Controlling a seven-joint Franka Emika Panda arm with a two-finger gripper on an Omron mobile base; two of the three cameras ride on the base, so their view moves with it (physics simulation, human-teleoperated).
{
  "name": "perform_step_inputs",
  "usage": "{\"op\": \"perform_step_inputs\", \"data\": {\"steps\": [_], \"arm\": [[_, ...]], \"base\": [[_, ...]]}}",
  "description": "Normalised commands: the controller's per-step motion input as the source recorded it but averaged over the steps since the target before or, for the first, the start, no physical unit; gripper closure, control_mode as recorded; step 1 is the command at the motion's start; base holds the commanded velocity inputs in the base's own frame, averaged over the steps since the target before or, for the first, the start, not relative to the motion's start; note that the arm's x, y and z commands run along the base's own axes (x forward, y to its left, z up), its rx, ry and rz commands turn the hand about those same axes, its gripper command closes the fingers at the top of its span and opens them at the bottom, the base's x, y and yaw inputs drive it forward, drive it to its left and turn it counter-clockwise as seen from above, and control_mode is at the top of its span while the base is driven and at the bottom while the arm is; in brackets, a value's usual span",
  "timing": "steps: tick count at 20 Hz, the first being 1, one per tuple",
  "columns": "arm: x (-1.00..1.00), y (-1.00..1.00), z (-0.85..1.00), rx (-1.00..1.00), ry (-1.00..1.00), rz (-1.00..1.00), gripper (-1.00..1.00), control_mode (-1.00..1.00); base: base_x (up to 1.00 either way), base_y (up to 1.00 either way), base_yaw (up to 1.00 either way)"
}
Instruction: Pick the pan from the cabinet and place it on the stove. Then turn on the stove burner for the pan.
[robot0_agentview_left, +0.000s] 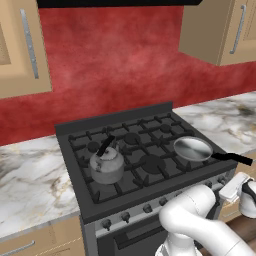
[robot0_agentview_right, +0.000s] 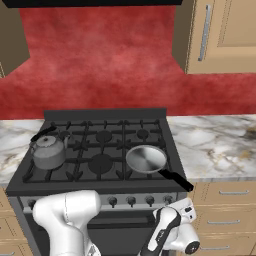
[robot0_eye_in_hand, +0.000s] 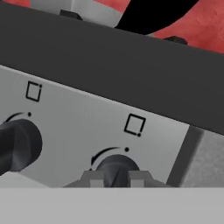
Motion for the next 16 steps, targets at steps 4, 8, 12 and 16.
{"op": "perform_step_inputs", "data": {"steps": [4, 8, 12, 16], "arm": [[0.0, 0.04, 0.0, -0.03, -0.02, 0.0, 1.0, -1.0], [0.0, 0.03, 0.0, -0.1, -0.04, 0.02, 1.0, -1.0], [0.0, 0.0, 0.0, -0.14, -0.04, 0.03, 1.0, -1.0], [-0.02, 0.0, 0.0, -0.22, -0.05, 0.03, 1.0, -1.0]], "base": [[0.0, 0.0, 0.0], [0.0, 0.0, 0.0], [0.0, 0.0, 0.0], [0.0, 0.0, 0.0]]}}
